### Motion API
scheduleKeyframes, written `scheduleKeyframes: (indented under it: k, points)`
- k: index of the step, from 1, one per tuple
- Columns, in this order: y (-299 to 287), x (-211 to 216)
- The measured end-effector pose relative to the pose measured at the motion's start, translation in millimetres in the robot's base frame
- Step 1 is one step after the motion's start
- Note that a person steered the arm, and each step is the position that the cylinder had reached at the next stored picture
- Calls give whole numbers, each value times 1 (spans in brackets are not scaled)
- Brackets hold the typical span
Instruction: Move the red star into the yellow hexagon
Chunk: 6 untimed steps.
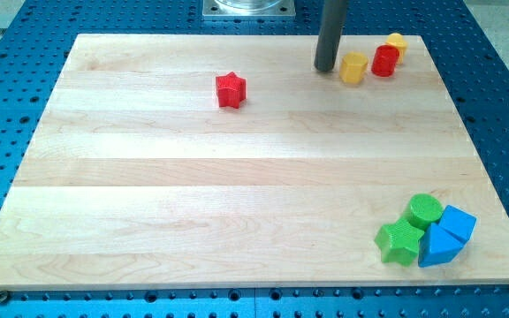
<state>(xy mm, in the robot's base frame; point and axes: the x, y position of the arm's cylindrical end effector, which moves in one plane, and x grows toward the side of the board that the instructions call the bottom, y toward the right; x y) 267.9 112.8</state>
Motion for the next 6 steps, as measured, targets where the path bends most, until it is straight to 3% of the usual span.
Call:
scheduleKeyframes:
  k: [1,2,4,5,6]
  points:
    - [-5,34]
    - [25,53]
    - [132,40]
    - [70,116]
    - [-75,196]
